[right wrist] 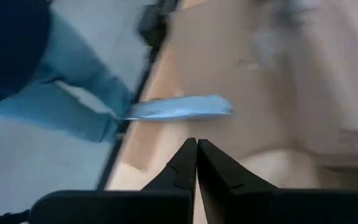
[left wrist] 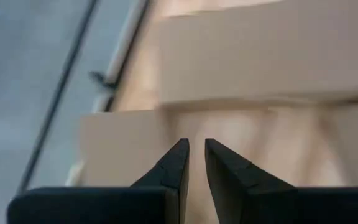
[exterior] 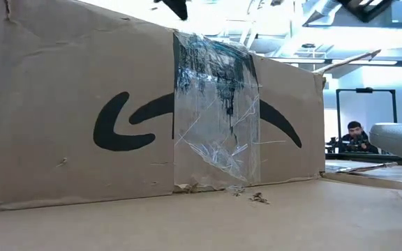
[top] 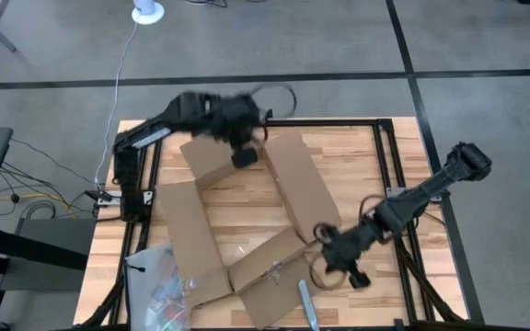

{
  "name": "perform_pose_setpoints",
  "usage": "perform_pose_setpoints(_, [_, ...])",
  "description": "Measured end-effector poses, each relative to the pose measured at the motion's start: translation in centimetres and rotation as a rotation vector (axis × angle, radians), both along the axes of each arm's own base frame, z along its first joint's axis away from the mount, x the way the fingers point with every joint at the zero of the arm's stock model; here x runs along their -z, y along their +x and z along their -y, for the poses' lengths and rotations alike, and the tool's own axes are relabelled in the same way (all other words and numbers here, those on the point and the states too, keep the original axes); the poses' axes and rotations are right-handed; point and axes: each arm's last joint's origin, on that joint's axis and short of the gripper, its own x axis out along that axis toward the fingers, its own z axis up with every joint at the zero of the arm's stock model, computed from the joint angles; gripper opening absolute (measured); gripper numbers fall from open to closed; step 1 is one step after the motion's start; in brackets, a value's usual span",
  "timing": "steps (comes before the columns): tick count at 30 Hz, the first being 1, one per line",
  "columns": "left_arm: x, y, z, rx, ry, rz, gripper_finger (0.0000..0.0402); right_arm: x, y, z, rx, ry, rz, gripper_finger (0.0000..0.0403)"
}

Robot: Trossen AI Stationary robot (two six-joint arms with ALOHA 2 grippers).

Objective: Unpack boxes
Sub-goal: Break down the box until it is fully flat

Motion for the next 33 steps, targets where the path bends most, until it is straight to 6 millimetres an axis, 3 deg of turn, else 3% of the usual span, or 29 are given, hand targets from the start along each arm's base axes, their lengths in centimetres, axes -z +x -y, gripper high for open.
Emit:
perform_pose_setpoints(4, [-1.0, -0.6, 5.9, 0.041, -0.075, 0.081, 0.0038, 1.3, -0.2, -1.2, -0.040, -0.031, -0.064, 0.0034])
perform_pose_setpoints(8, [-1.4, -1.6, 10.7, 0.023, -0.167, 0.148, 0.0031, 1.6, -1.3, -3.2, -0.327, -0.130, 0.067, 0.0094])
perform_pose_setpoints(11, [-1.2, -2.5, 13.7, 0.014, -0.228, 0.142, 0.0028, 1.9, -1.1, -4.1, -0.475, -0.287, 0.240, 0.0138])
perform_pose_setpoints(16, [-0.8, -3.5, 17.3, -0.010, -0.290, 0.139, 0.0027, 4.0, 0.8, -5.0, -0.613, -0.474, 0.402, 0.0195])
perform_pose_setpoints(22, [-0.8, -4.5, 19.4, -0.031, -0.342, 0.155, 0.0027, 7.3, 2.7, -5.1, -0.769, -0.631, 0.422, 0.0218])
perform_pose_setpoints(25, [-0.8, -4.7, 19.7, -0.044, -0.349, 0.163, 0.0027, 8.0, 3.1, -5.2, -0.836, -0.727, 0.468, 0.0218])
perform_pose_setpoints(33, [-0.8, -4.9, 20.1, -0.051, -0.363, 0.166, 0.0027, 8.7, 4.3, -5.7, -0.870, -0.768, 0.519, 0.0215])
